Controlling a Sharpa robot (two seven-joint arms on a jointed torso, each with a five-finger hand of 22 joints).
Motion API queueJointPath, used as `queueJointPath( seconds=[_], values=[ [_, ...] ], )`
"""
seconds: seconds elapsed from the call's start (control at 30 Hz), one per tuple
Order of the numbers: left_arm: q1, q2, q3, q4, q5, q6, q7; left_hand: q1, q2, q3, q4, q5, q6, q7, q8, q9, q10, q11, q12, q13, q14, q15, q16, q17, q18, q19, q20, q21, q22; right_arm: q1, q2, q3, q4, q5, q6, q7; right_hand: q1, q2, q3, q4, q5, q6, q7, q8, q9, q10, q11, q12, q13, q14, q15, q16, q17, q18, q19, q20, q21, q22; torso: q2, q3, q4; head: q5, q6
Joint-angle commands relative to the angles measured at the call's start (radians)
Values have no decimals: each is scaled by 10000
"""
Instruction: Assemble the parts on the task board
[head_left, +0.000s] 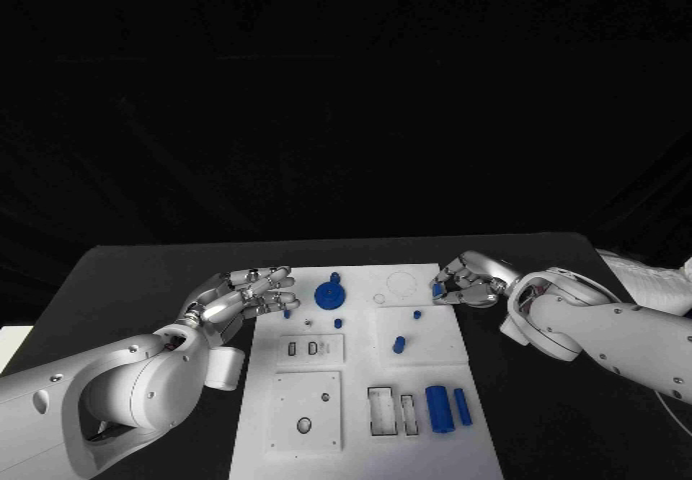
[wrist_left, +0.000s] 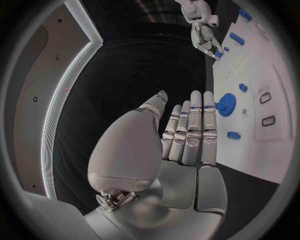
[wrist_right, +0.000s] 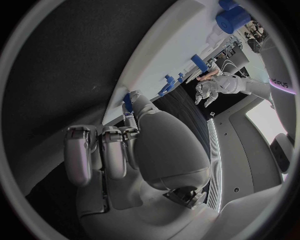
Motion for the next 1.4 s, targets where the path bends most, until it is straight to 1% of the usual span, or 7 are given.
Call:
queueJointPath(
  seconds=[0.03, 0.3, 0.53, 0.7, 0.97, 1.23, 1.4],
  values=[
    [6, 15, 6, 14, 18, 211, 21, 12, 90, -7, -78, -24, -73, -19, -11, -2, -63, 30, -24, 6, -5, 27, -35, 9, 111, -69, 20, -58, -14, -19, 15, -3, 46, -152, -376, 138, 159, 526, 352, -79, -159, 278, -147, 141, 93, 957, -103, 3, 2494, 1048, -121, 40, 2635, -88, 331, -90, 39, 943, -1, 2, 1, 2, -13],
    [5, 10, 6, 17, 18, 216, 7, 13, 90, -5, -84, -24, -76, -18, -10, -2, -66, 31, -24, 6, -6, 27, -38, 11, 111, -69, 20, -58, -15, 1, -15, 98, 349, -128, -767, 110, -111, 415, 1135, -340, -282, 272, -131, 131, 113, 966, -101, 17, 2505, 1048, -125, 40, 2635, -95, 342, -124, 47, 970, -17, -6, -8, 20, -1],
    [3, 72, 5, -163, 18, 358, 45, 20, 68, -9, -109, -28, -87, -18, -10, -1, -76, 32, -24, 6, -13, 29, -51, 16, 110, -75, 21, -61, -19, 245, 40, 165, 1272, -279, -801, -717, -363, 280, 1426, -420, -308, 252, -123, 110, 120, 954, -84, -6, 2491, 1048, -118, 40, 2635, -92, 336, -113, 40, 958, -87, -35, 11, 88, -27],
    [3, 141, 4, -454, 44, 401, 128, 0, 32, -32, -125, -37, -95, -19, -8, 0, -83, 35, -21, 7, -17, 35, -66, 25, 108, -81, 25, -65, -24, 321, 458, 164, 1797, -718, -833, -1335, -641, 175, 1523, -383, -231, 269, -129, 111, 131, 961, -84, 5, 2498, 1048, -114, 40, 2635, -96, 345, -106, 45, 976, -203, -64, 61, 197, -168],
    [2, 212, 4, -686, 76, 630, 233, -13, 28, -39, -129, -37, -89, -28, -2, 3, -72, 31, -12, 11, -17, 36, -72, 30, 107, -83, 27, -68, -27, 313, 1355, -16, 2374, -2264, -574, -2060, -1025, -33, 1522, -305, -116, 333, -172, 134, 152, 968, -115, 17, 2506, 1048, -137, 40, 2635, -94, 347, -119, 42, 975, -338, -186, 175, 447, -509],
    [1, 252, 4, -810, 81, 698, 267, -30, 45, -36, -141, -32, -52, -60, 20, 12, -30, 10, 9, 20, -16, 28, -88, 44, 110, -88, 27, -71, -33, 16, 2324, -141, 2142, -3345, -191, -2452, -1120, -125, 1532, -324, -6, 394, -202, 161, 168, 971, -141, 21, 2510, 1048, -158, 40, 2635, -96, 353, -137, 44, 985, -403, -249, 211, 609, -727],
    [1, 260, 3, -780, 82, 698, 257, 8, 54, -11, -189, -23, -44, -63, 22, 13, -18, 2, 10, 20, -11, 16, -101, 56, 115, -86, 21, -70, -37, -212, 2719, -181, 1940, -3558, 41, -2692, -1147, -129, 1533, -316, 11, 401, -205, 163, 169, 968, -142, 14, 2505, 1048, -162, 40, 2635, -91, 342, -140, 32, 959, -389, -251, 198, 672, -801]
  ],
)
